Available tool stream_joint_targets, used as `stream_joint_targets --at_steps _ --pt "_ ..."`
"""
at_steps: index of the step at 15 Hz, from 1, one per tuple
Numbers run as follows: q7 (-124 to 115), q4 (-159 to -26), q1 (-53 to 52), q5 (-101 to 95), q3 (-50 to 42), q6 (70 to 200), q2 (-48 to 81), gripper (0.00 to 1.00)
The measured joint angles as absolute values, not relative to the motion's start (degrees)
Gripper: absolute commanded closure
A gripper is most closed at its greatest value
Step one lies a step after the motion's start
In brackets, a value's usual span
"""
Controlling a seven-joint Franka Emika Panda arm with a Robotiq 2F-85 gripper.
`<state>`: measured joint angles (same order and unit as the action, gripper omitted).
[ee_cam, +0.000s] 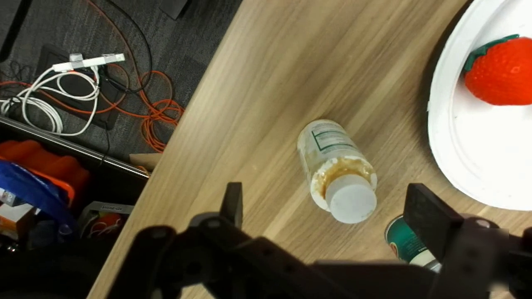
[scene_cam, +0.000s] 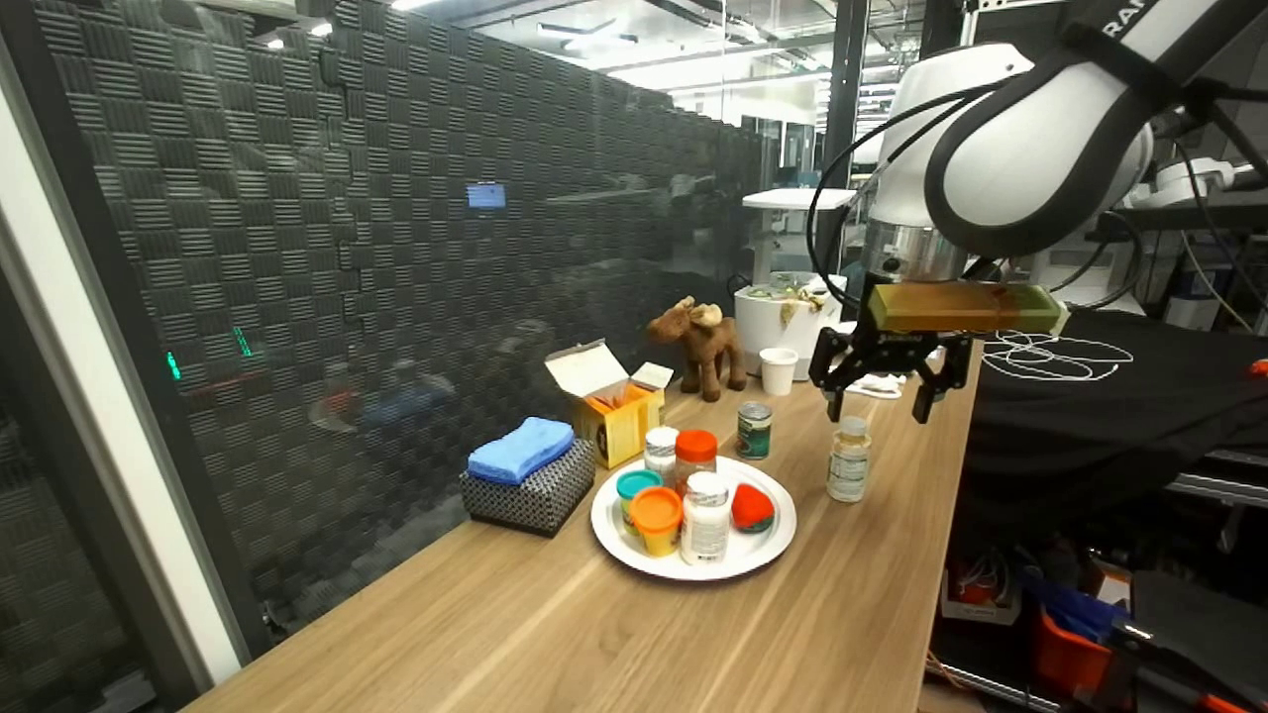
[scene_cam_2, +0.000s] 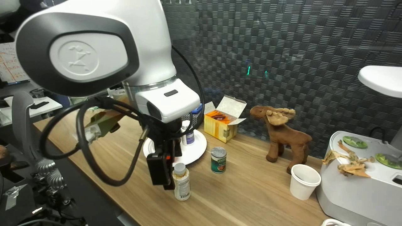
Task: Pick up all the smaller bottles and the orange object, and put them in the plate
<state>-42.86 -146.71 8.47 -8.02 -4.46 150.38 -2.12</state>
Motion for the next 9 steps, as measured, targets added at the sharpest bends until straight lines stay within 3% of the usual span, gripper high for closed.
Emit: stream_joint_targets --at_steps 2,4,9 --pt "-42.0 -145.7 8.5 -7.2 -4.7 150.4 -1.0 0.0" --pt "-41.6 -144.6 8.5 -7.0 -5.0 150.4 -0.3 0.26" --pt "-39.8 -143.4 8.3 -5.0 -5.0 150.4 0.3 0.65"
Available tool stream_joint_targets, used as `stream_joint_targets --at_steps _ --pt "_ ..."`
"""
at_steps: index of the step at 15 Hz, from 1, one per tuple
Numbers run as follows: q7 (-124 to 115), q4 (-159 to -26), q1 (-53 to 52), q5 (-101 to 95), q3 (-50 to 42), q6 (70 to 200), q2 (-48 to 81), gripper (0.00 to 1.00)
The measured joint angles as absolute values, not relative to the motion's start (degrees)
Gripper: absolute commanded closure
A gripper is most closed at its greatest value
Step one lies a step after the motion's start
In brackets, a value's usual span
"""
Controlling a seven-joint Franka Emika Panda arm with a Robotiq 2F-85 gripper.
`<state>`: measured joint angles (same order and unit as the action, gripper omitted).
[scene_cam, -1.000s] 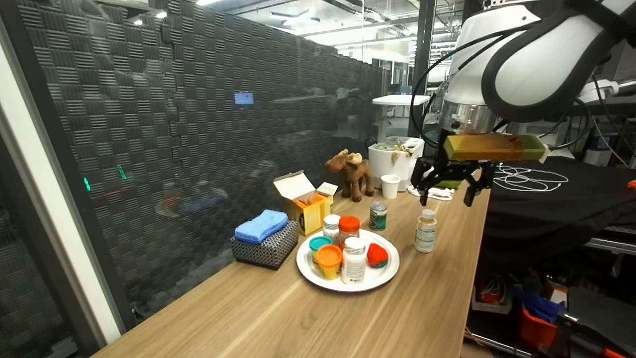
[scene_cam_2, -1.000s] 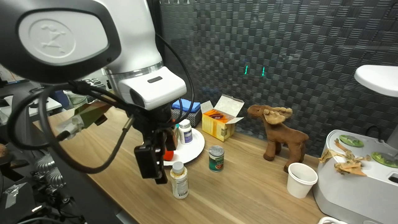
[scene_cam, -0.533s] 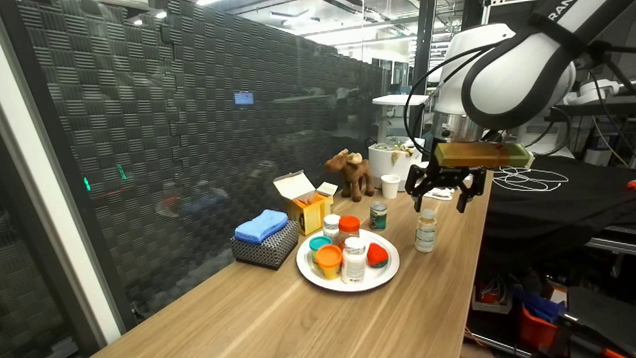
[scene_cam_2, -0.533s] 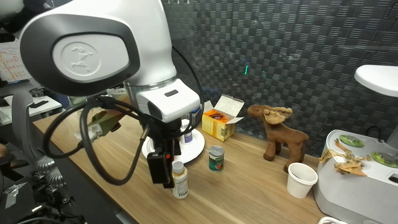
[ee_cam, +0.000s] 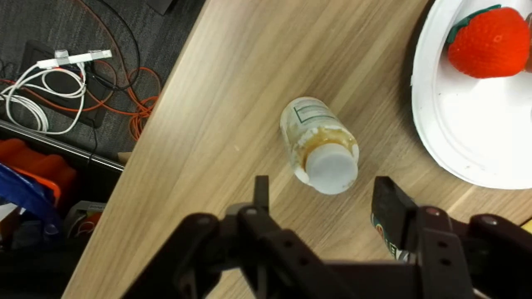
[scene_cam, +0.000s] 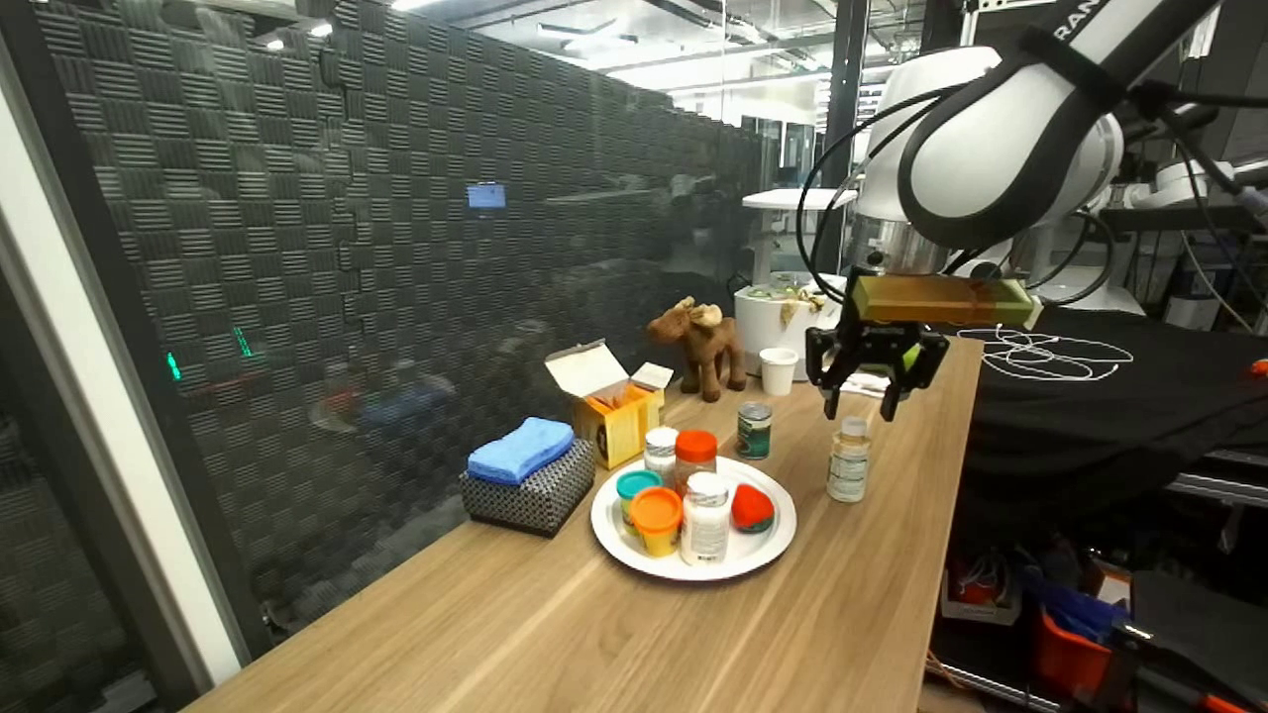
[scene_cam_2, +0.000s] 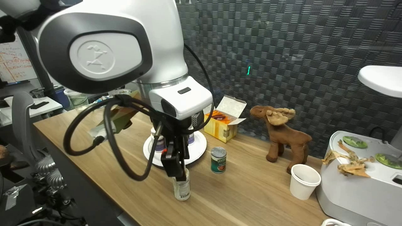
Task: Pick up all the smaller bottles and the orange object, and put them in the plate
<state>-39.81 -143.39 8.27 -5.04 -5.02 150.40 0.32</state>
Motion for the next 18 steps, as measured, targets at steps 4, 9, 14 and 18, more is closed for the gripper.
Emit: stream_joint_targets --at_steps 4,9,14,18 --pt "-39.4 -143.3 8.1 -4.8 -5.0 150.3 0.8 0.83" --pt "-36.9 -142.7 8.0 -1.8 -5.0 150.1 1.3 0.81" --pt "-36.7 -141.1 7.6 -1.5 -5.0 148.8 1.0 0.82" --pt "-38.0 -137.4 5.8 -3.9 -4.2 144.7 -0.3 0.83"
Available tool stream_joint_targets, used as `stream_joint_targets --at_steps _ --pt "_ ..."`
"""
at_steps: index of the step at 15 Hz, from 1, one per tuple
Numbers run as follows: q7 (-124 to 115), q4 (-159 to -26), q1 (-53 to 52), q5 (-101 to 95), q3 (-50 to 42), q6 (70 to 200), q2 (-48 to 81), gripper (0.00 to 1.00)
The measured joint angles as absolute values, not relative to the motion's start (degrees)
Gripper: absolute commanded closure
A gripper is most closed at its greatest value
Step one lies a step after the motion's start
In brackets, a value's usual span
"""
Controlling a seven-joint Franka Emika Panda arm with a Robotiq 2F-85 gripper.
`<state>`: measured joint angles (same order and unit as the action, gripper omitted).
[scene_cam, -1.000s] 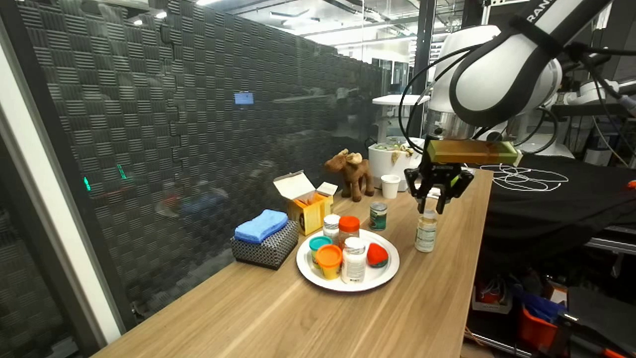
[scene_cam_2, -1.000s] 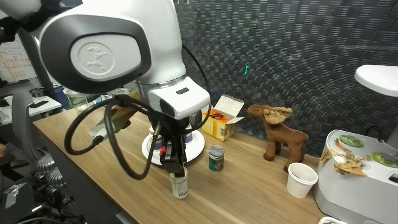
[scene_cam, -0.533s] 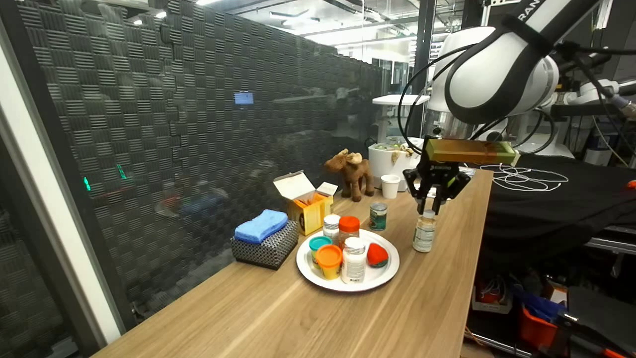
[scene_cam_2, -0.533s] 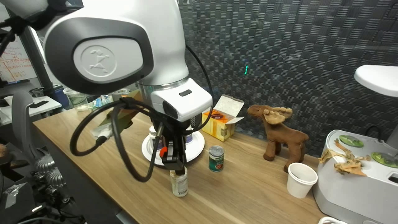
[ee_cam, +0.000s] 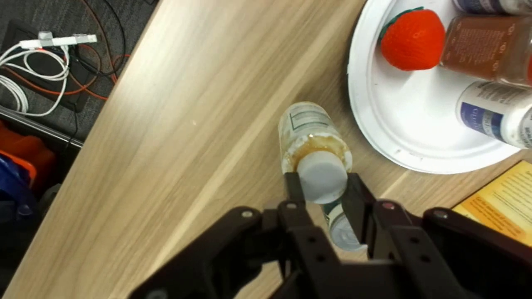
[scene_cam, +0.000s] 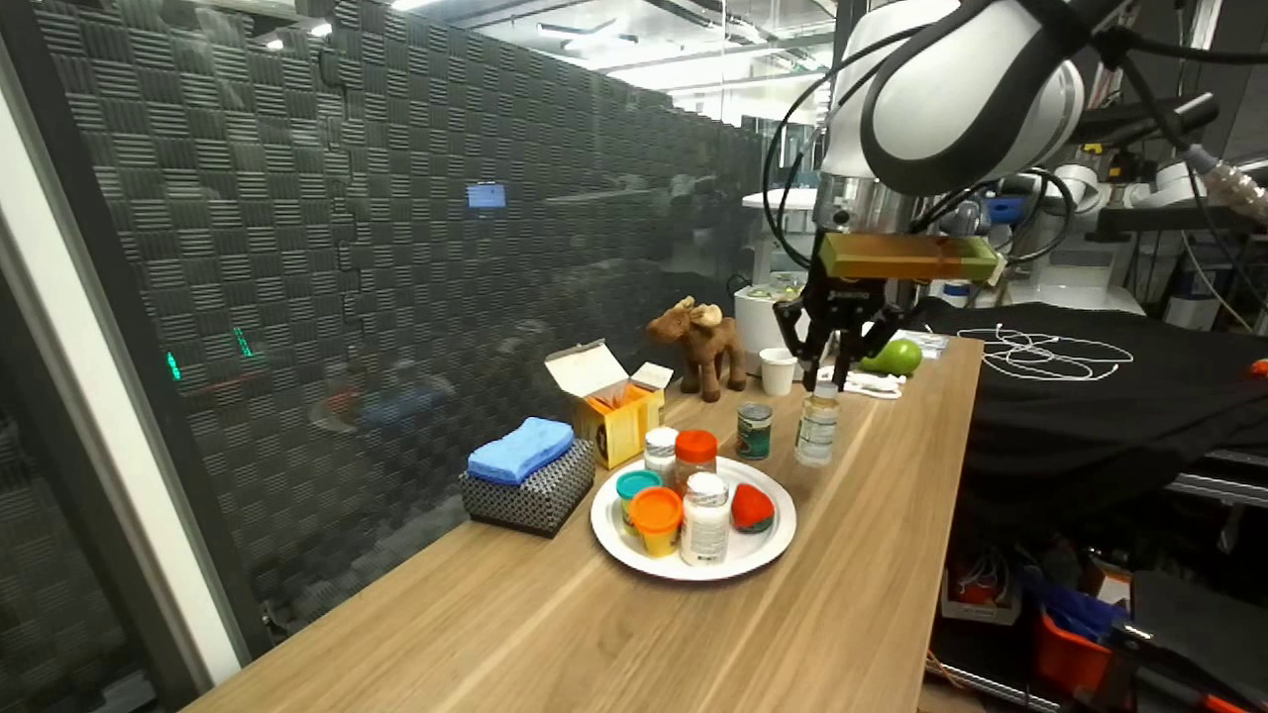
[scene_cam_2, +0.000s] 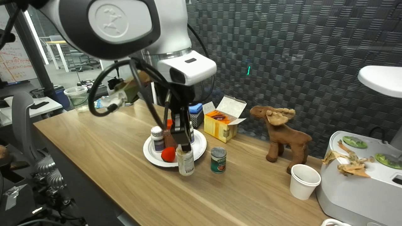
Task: Pick up all the smaller bottles and the orange object, and put them in the plate
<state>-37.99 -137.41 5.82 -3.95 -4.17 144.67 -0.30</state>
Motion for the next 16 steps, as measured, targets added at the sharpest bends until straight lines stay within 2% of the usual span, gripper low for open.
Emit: stream_joint_targets --at_steps 5,16 --pt "-41.0 -131.4 3.7 -6.6 -2.7 141.8 1.4 0.84" --pt "-41.6 -119.0 0.7 -4.6 -2.8 141.7 15.2 0.83"
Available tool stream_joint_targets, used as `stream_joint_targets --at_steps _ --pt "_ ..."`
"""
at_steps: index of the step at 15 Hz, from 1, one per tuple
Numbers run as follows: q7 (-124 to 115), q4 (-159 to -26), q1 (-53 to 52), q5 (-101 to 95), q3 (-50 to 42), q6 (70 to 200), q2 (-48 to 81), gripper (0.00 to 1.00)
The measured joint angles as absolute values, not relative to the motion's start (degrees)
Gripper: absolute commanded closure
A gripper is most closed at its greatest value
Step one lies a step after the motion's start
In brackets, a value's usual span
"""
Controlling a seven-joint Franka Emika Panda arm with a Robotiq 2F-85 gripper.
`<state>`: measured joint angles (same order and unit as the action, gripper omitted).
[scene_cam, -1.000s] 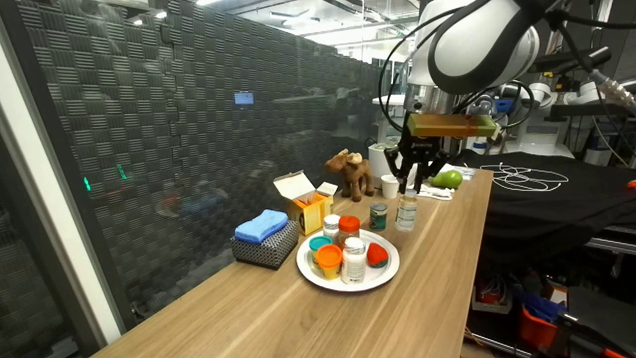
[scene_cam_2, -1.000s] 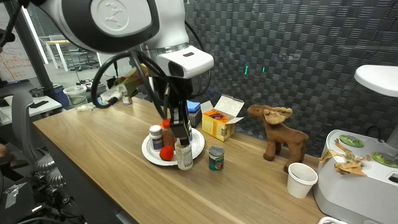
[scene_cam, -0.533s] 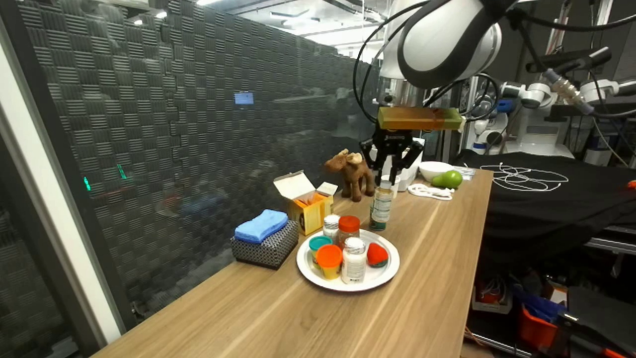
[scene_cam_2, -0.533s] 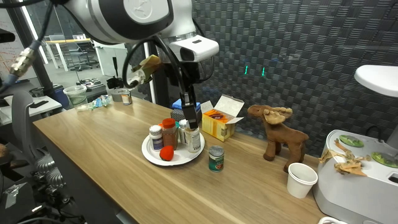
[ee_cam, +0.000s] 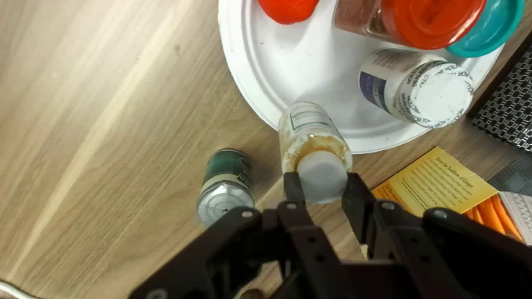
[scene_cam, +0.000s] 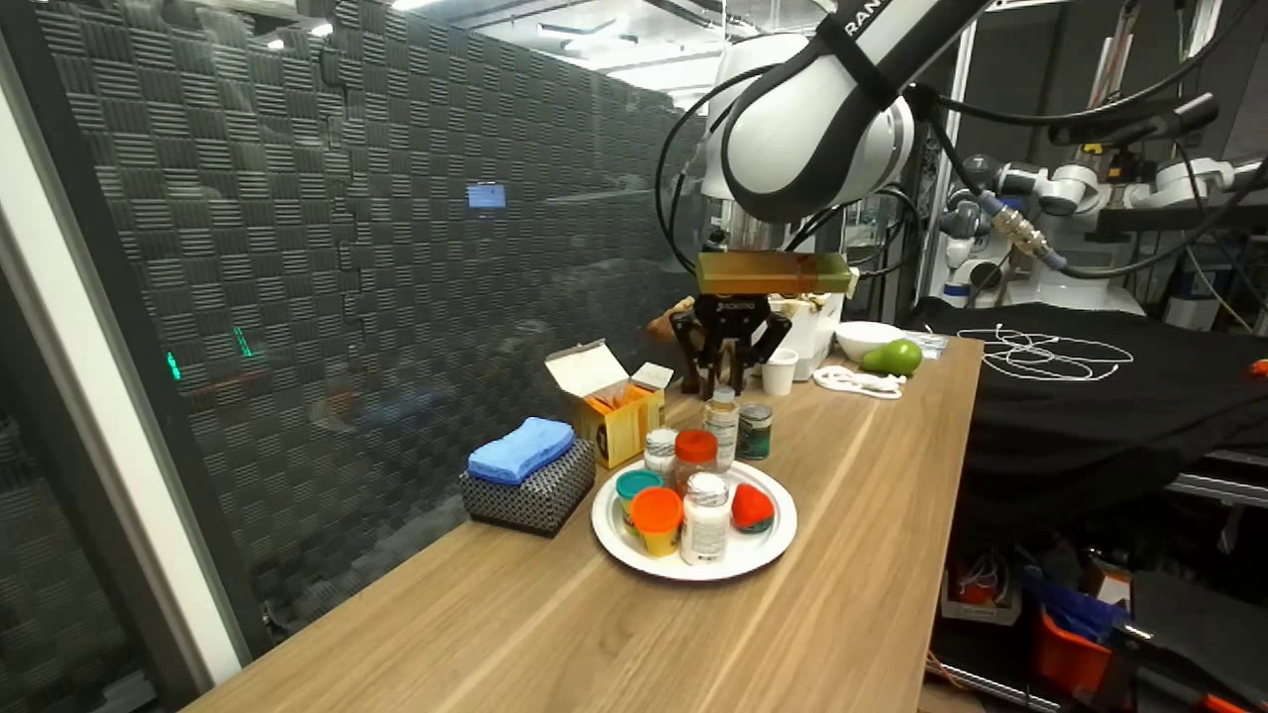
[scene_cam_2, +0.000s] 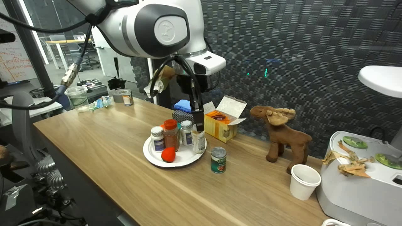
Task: Pick up all the smaller bottles and the orange object, and put them in the plate
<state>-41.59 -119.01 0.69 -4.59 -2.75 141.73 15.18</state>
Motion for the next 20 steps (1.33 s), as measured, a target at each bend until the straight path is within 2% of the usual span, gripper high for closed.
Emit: stream_joint_targets --at_steps 14,15,17,20 --pt "-41.4 -116.5 -2.6 -3.1 -2.8 140.5 19.1 0.82" --pt "-41.4 -116.2 -2.6 -3.1 -2.8 140.4 19.3 0.45" --pt "-41.4 -116.0 -2.6 -3.1 -3.0 140.3 19.4 0.39" --pt "-41.4 -116.0 -2.7 -3.2 -3.3 140.3 19.3 0.16"
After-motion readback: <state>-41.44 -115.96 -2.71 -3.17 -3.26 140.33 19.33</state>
